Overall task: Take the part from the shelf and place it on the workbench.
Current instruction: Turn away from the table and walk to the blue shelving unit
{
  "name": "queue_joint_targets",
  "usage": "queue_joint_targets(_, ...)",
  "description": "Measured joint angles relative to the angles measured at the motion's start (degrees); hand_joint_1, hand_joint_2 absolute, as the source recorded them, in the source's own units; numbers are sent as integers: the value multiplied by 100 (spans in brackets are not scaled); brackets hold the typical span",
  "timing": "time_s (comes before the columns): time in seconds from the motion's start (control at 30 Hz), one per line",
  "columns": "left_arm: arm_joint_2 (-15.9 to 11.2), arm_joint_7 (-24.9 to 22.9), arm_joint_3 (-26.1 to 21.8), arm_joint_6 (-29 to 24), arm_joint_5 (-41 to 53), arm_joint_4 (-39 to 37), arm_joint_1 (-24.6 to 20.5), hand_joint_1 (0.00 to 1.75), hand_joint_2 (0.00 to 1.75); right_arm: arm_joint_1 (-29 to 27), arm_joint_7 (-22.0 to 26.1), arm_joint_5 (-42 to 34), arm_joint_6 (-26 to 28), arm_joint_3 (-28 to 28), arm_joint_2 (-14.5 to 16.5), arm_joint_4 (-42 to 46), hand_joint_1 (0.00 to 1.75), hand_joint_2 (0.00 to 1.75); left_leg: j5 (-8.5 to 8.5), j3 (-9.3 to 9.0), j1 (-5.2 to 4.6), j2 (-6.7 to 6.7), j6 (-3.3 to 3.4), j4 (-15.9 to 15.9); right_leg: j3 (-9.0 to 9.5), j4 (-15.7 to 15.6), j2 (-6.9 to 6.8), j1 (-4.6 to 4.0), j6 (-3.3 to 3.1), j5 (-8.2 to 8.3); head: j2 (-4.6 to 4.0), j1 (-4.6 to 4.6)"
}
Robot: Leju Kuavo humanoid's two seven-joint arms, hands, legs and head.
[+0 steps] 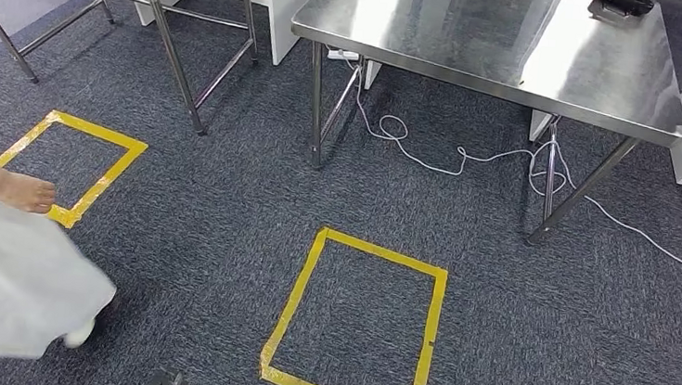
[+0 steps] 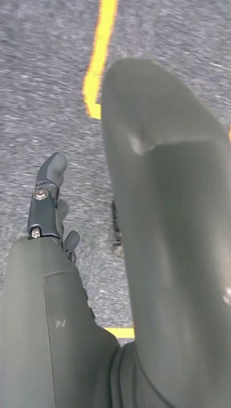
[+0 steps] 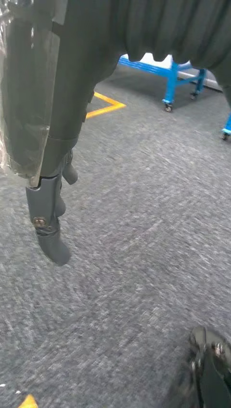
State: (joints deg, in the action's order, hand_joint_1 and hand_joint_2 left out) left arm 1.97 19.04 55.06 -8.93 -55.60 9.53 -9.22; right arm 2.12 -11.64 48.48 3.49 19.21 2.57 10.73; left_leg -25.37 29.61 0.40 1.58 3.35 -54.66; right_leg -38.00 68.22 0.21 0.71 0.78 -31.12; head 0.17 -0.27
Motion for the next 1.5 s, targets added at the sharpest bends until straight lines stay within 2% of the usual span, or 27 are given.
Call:
queue_joint_targets(0.07, 11, -13, 2, 4, 9, 1, 1, 0, 0, -15, -27, -12, -5, 16, -1, -1, 0, 0, 22, 39, -9, 80, -16, -5, -143, 373, -6, 35, 79, -104, 0, 3)
queue_joint_targets(0.1, 15, -16, 2, 4, 13, 2, 0, 0, 0, -21, -36, -15, -9, 29, -4, -1, 0, 0, 28, 47, -7, 125, -26, -11, -24, 195, -24, 51, 147, -18, 0, 6)
queue_joint_targets(0.17, 21, -20, 2, 4, 16, 3, -3, 0, 0, -17, -42, -15, -16, 61, -7, -1, 0, 0, 19, 54, -10, 223, -63, -46, 461, -667, -193, 80, 257, 271, 0, 9)
queue_joint_targets(0.23, 21, -24, 2, 4, 18, 5, -11, 0, 0, 2, -42, -16, -18, 81, 2, 0, 0, 0, -16, 63, -41, 316, -134, -101, 774, -1273, -340, 69, 233, 450, 0, 7)
queue_joint_targets(0.27, 19, -27, 2, 4, 18, 6, -16, 0, 0, 7, -42, -17, -19, 86, 10, -1, 0, 0, -27, 66, -57, 359, -171, -118, 782, -1338, -347, 54, 179, 467, 0, 3)
queue_joint_targets(0.33, 21, -31, 2, 3, 20, 13, -30, 0, 0, -2, -48, -19, -19, 92, 13, -2, 0, 0, -35, 69, -51, 427, -237, -152, 754, -1335, -223, 61, 78, 507, 0, 0)
queue_joint_targets(0.4, 18, -37, 2, 0, 24, 19, -44, 0, 0, -14, -63, -19, -20, 99, 16, -2, 0, 0, -202, 154, -9, 267, -300, -404, 753, -1345, -111, 95, -8, 551, 0, -9)
queue_joint_targets(0.47, 11, -44, 2, -4, 26, 19, -44, 0, 0, -8, -74, -19, -24, 105, 23, -2, 0, 0, -633, 408, 25, -29, -349, -1060, 739, -1348, 4, 109, -77, 589, 0, -27)
queue_joint_targets(0.53, 11, -55, 2, -5, 26, 19, -35, 0, 0, -2, -76, -25, -32, 118, 28, -3, 0, 0, -1013, 699, 32, -143, -374, -1770, 705, -1342, 136, 91, -111, 611, 0, -33)
queue_joint_targets(0.57, 11, -63, 3, -5, 26, 19, -33, 0, 0, -7, -77, -31, -35, 126, 29, -3, 0, 0, -1060, 765, 35, -152, -376, -1935, 694, -1334, 206, 82, -116, 618, 0, -33)
queue_joint_targets(0.6, 11, -70, 3, -5, 26, 20, -32, 0, 0, -13, -80, -35, -40, 132, 28, -4, 0, 0, -983, 734, 37, -159, -369, -1895, 690, -1323, 278, 77, -116, 621, 0, -32)
queue_joint_targets(0.63, 11, -84, 4, -5, 28, 20, -33, 0, 0, -18, -83, -38, -46, 136, 28, -4, 0, 0, -795, 597, 41, -186, -354, -1630, 691, -1307, 357, 74, -113, 622, 0, -33)
queue_joint_targets(0.7, 7, -137, 5, -4, 39, 19, -36, 0, 0, -13, -89, -39, -57, 139, 34, -4, 0, 0, -370, 208, 59, -464, -298, -826, 679, -1271, 507, 62, -96, 628, 0, -31)
queue_joint_targets(0.77, -3, -244, 16, 2, 50, 18, -40, 0, 0, 6, -91, -34, -62, 140, 46, -4, 0, 0, -219, 10, 67, -720, -248, -344, 612, -1246, 632, 49, -47, 657, 0, -31)
queue_joint_targets(0.8, -7, -306, 29, 5, 54, 17, -42, 0, 0, 11, -91, -30, -64, 142, 51, -4, 0, 0, -234, 7, 58, -737, -227, -300, 566, -1244, 693, 47, -6, 683, 0, -30)
queue_joint_targets(0.87, 0, -396, 58, 6, 58, 22, -52, 0, 0, -3, -93, -16, -68, 154, 49, -5, 0, 0, -184, 15, 47, -580, -168, -235, 459, -1250, 757, 42, 83, 729, 0, -32)
queue_joint_targets(0.93, 10, -423, 81, -32, 65, 27, -61, 0, 0, -4, -111, 3, -78, 169, 43, -7, 0, 0, -97, 15, 55, -406, -81, -132, 272, -985, 502, 4, 86, 600, 0, -11)
queue_joint_targets(1.0, 15, -448, 97, -98, 84, 28, -55, 0, 0, 19, -134, 32, -92, 175, 41, -7, 0, 0, -59, 38, 36, -208, -39, -98, -74, -273, 158, -5, 29, 261, 0, 14)
queue_joint_targets(1.07, 19, -471, 107, -142, 96, 28, -44, 0, 0, 28, -154, 67, -106, 175, 39, -7, 0, 0, -54, 63, 8, -2, -37, -101, -339, 349, 51, 13, 49, 25, 0, 23)
queue_joint_targets(1.1, 21, -478, 109, -149, 92, 28, -42, 0, 0, 23, -165, 85, -118, 175, 34, -7, 0, 0, -52, 69, 2, 90, -39, -103, -302, 364, 29, 22, 93, 31, 0, 23)
queue_joint_targets(1.17, 27, -491, 109, -165, 81, 28, -43, 0, 0, 14, -194, 116, -154, 175, 16, -7, 0, 0, -49, 64, -3, 247, -54, -104, 144, -305, -95, 40, 202, 249, 0, 26)
queue_joint_targets(1.23, 32, -524, 111, -210, 100, 28, -44, 0, 0, 30, -229, 145, -182, 175, -1, -5, 0, 0, -58, 47, -36, 375, -101, -110, 620, -1110, -386, 22, 212, 465, 0, 23)
queue_joint_targets(1.3, 36, -615, 129, -256, 151, 28, -48, 0, 0, 47, -255, 180, -188, 175, -3, -5, 0, 0, -74, 21, -74, 493, -163, -115, 730, -1366, -498, -10, 144, 541, 0, 12)
queue_joint_targets(1.37, 41, -726, 160, -265, 208, 30, -58, 0, 0, 41, -264, 216, -171, 175, -2, -6, 0, 0, -99, 5, -61, 552, -228, -134, 706, -1375, -354, 30, 79, 583, 0, 7)
queue_joint_targets(1.4, 43, -762, 178, -260, 226, 30, -63, 0, 0, 37, -266, 231, -158, 175, -3, -7, 0, 0, -175, 32, -39, 436, -265, -218, 706, -1380, -286, 64, 35, 607, 0, 1)
queue_joint_targets(1.43, 42, -782, 195, -252, 240, 31, -65, 0, 44, 36, -266, 244, -147, 175, -3, -7, 0, 0, -304, 92, -16, 273, -299, -381, 710, -1386, -221, 96, -12, 635, 0, -6)
queue_joint_targets(1.5, 34, -802, 233, -246, 256, 30, -50, 0, 131, 44, -267, 275, -137, 175, 4, -7, 0, 0, -727, 369, 14, -80, -343, -1052, 694, -1384, -88, 107, -82, 679, 0, -20)
